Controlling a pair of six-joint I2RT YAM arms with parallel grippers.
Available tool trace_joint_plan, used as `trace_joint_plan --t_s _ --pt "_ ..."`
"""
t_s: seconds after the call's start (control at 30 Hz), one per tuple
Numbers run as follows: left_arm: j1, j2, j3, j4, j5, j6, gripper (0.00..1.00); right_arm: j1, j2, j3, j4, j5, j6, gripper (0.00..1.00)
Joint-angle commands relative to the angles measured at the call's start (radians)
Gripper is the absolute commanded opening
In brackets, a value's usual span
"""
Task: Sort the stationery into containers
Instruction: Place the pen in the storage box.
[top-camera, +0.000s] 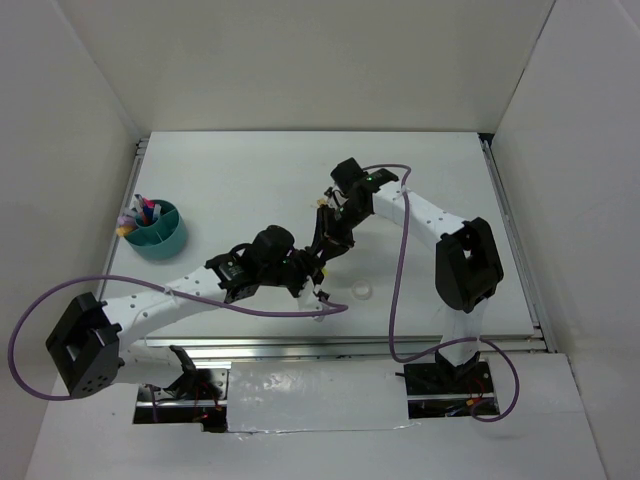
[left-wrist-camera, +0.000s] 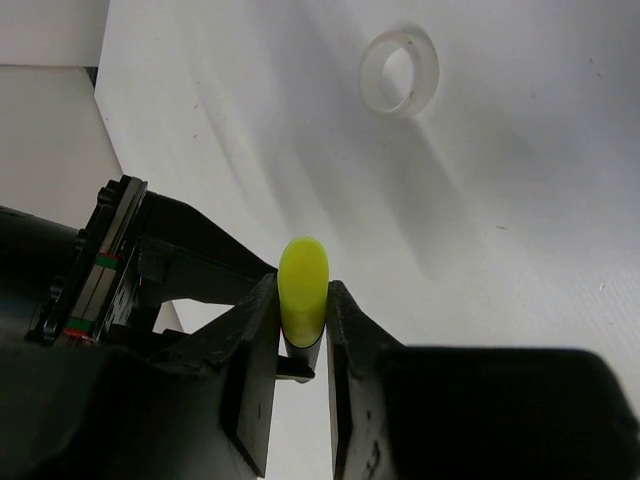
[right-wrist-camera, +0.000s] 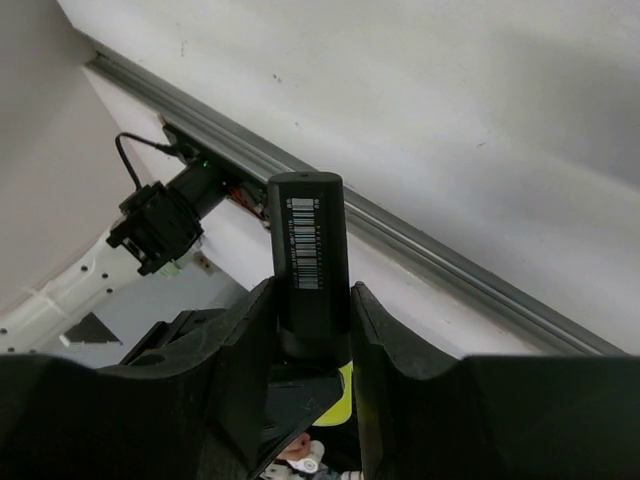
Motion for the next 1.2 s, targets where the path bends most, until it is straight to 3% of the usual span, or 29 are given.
trace_joint_plan --t_s 0.0,0.07,0.27,0.37,0.43,0.47,0.57,0.63,0.83,1.03,1.17 --pt "-0.023 -0.048 0.032 -0.031 0.042 -0.115 0.05 -0.024 -0.063 -0.01 0.076 -0.077 -0.023 0.42" --pt "-0.035 -0.077 0.061 -0.054 0.04 -0.19 0.0 -0.085 -0.077 -0.01 0.085 -0.097 -0.044 0.51" --pt "0.028 -0.189 0.126 -0.117 0.038 -0.56 0.0 -0.332 -0.075 0.11 0.015 -0.06 -0.15 0.57" --pt "0.185 -0.206 0.156 -0.089 0.043 -0.773 0.0 -0.415 -0.092 0.138 -0.002 -0.022 -0.213 0.57" --pt "0.369 -0.201 0.173 -0.043 0.055 -0.842 0.0 -0.436 -0.123 0.132 0.013 -0.016 -0.254 0.58" --pt "0.504 -0.188 0.181 -0.025 0.09 -0.905 0.0 -0.448 -0.131 0.12 0.015 -0.01 -0.297 0.61" --pt "0.755 -0.117 0.257 0.006 0.221 -0.997 0.0 -0.449 -0.157 0.105 0.015 -0.025 -0.386 0.7" --pt "0.898 -0.051 0.291 0.008 0.3 -1.045 0.0 -0.446 -0.16 0.099 0.012 -0.043 -0.414 0.76" --pt "1.107 0.073 0.388 0.038 0.429 -1.08 0.0 -0.449 -0.157 0.094 0.018 -0.089 -0.452 0.8" --pt "1.217 0.121 0.405 0.087 0.534 -1.125 0.0 -0.444 -0.19 0.069 0.032 -0.067 -0.482 0.8" --pt "1.26 0.126 0.439 0.06 0.571 -1.116 0.0 -0.432 -0.269 0.052 0.056 0.09 -0.584 0.81"
